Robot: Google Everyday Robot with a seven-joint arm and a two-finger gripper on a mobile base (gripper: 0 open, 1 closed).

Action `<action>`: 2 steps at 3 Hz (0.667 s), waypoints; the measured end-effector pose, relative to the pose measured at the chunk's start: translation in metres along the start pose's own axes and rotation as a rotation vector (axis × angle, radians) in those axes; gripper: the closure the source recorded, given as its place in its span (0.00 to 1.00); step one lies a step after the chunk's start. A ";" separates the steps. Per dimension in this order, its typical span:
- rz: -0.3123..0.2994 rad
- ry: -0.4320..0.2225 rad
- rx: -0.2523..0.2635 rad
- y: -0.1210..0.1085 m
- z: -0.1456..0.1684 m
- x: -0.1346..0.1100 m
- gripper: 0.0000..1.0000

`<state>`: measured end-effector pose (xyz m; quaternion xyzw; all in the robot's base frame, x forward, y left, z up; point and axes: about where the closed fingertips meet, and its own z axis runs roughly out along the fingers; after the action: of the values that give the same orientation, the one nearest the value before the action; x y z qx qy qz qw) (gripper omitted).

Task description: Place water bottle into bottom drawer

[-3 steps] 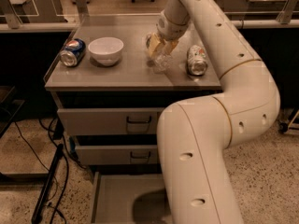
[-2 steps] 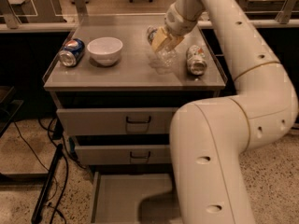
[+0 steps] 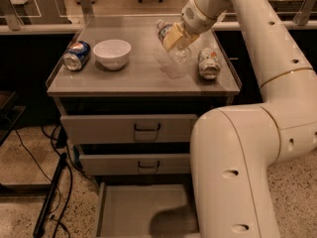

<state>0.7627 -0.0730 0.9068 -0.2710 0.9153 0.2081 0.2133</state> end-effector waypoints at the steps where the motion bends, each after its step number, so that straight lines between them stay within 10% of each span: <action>1: -0.023 -0.017 -0.006 0.005 -0.001 -0.006 1.00; 2: -0.065 -0.020 -0.026 0.021 -0.018 -0.003 1.00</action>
Offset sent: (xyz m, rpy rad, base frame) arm -0.0792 0.0127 0.0339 0.0102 -0.0515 0.1197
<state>0.7480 -0.0643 0.9286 -0.3013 0.9009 0.2158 0.2258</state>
